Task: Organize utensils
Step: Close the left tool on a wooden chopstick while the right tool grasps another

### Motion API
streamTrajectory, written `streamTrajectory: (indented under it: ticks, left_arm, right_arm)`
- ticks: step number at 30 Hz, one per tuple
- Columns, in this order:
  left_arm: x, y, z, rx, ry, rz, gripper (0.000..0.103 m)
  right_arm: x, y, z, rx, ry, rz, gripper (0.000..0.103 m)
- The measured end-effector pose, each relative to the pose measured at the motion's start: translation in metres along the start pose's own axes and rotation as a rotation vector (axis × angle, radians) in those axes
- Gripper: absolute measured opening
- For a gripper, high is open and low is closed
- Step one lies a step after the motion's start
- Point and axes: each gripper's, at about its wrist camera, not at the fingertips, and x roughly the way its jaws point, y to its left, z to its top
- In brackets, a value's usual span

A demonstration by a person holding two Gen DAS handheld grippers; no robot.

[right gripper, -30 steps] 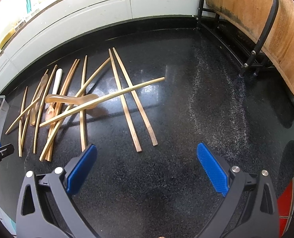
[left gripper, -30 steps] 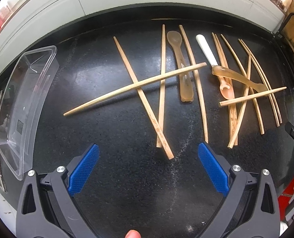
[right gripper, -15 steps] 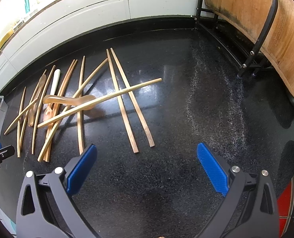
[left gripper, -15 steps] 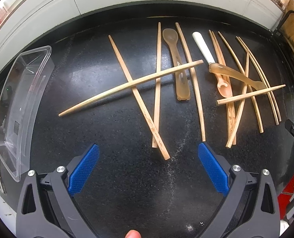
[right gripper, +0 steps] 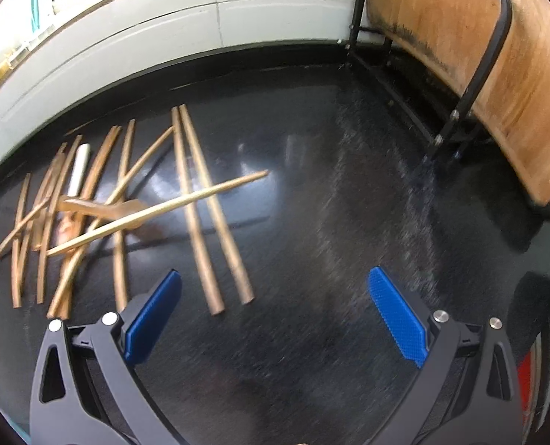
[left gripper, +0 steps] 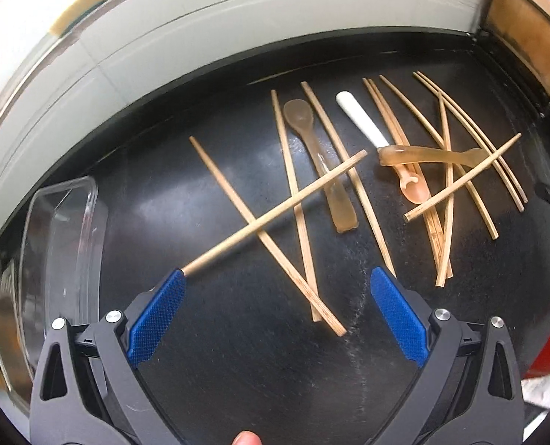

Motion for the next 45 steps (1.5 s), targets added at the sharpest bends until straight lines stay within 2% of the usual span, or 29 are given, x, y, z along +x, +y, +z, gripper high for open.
streamTrajectory:
  ticks: [3, 6, 11, 14, 18, 21, 30, 34, 37, 39, 41, 45]
  left_arm:
    - [0.004, 0.016, 0.006, -0.007, -0.003, -0.044, 0.097]
    - [0.012, 0.03, 0.007, 0.006, -0.005, -0.043, 0.097]
    - [0.033, 0.038, 0.01, 0.104, 0.01, 0.055, 0.097]
    - [0.043, 0.044, 0.013, 0.12, 0.02, 0.098, 0.097]
    - [0.057, 0.052, 0.013, 0.101, 0.06, 0.106, 0.097]
    - [0.066, 0.052, 0.01, 0.123, 0.079, 0.135, 0.097]
    - [0.078, 0.061, 0.014, 0.151, 0.08, 0.049, 0.097]
    - [0.084, 0.068, 0.017, 0.136, 0.089, 0.014, 0.097]
    - [0.094, 0.083, 0.017, 0.084, 0.099, -0.033, 0.097]
    - [0.101, 0.095, 0.016, -0.002, 0.135, -0.085, 0.097]
    - [0.105, 0.104, 0.013, -0.077, 0.141, -0.072, 0.098]
    - [0.11, 0.106, 0.012, -0.095, 0.111, -0.062, 0.098]
  right_arm:
    - [0.01, -0.002, 0.009, -0.05, 0.002, -0.037, 0.098]
    - [0.021, 0.001, 0.016, -0.129, 0.01, -0.06, 0.098]
    - [0.043, 0.002, 0.023, -0.228, 0.033, -0.11, 0.098]
    - [0.054, 0.0, 0.029, -0.244, 0.051, -0.118, 0.098]
    - [0.06, 0.001, 0.037, -0.248, 0.055, -0.086, 0.098]
    - [0.064, 0.005, 0.041, -0.258, 0.053, -0.042, 0.098]
    - [0.079, 0.017, 0.065, -0.307, 0.071, 0.049, 0.098]
    - [0.074, 0.02, 0.078, -0.284, 0.044, 0.097, 0.098]
    - [0.083, 0.028, 0.082, -0.319, 0.075, 0.049, 0.098]
    - [0.088, 0.033, 0.085, -0.303, 0.091, 0.073, 0.098]
    - [0.094, 0.033, 0.087, -0.283, 0.098, 0.1, 0.098]
    - [0.102, 0.03, 0.089, -0.225, 0.111, 0.161, 0.098]
